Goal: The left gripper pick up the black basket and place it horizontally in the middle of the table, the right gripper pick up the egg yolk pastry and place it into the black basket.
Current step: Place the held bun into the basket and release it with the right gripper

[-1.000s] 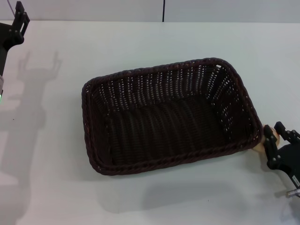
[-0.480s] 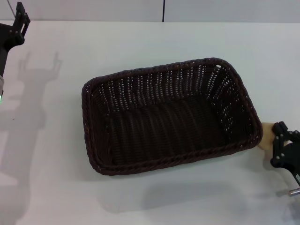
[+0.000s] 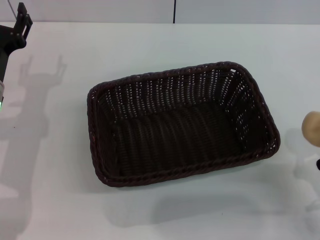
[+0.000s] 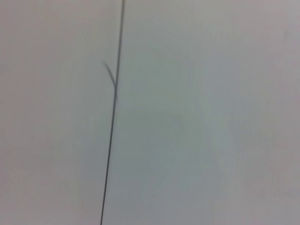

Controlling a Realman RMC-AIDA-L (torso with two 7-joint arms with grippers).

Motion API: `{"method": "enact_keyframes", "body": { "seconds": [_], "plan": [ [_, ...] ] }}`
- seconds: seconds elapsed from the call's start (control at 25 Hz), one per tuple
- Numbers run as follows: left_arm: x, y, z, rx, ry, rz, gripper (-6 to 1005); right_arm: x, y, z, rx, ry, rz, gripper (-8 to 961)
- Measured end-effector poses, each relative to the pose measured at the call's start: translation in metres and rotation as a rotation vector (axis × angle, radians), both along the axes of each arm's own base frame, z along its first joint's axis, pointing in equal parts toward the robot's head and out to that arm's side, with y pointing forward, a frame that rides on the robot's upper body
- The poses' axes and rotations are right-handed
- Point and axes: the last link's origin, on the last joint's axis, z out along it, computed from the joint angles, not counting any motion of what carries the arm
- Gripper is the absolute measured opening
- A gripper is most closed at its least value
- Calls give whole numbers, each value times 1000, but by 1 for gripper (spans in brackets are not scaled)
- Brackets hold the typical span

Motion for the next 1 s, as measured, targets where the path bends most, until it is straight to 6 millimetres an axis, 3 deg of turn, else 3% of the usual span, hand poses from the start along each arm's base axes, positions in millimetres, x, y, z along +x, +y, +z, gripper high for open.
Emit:
{"method": "enact_keyframes", "body": {
  "seconds": [0.36, 0.64, 0.8, 1.0],
  "plan": [
    [1, 1, 0, 0, -2, -2, 801, -36, -7, 8, 49, 33, 269, 59],
    [0, 1, -1, -3, -1, 1, 801, -57, 23, 2, 5, 40, 367, 84],
    [-1, 0, -1, -3, -1, 3, 801, -66, 51, -11, -103, 56, 367, 98],
    [-1, 0, -1, -3, -2, 4, 801, -68, 61, -13, -161, 97, 373, 116]
  ]
}}
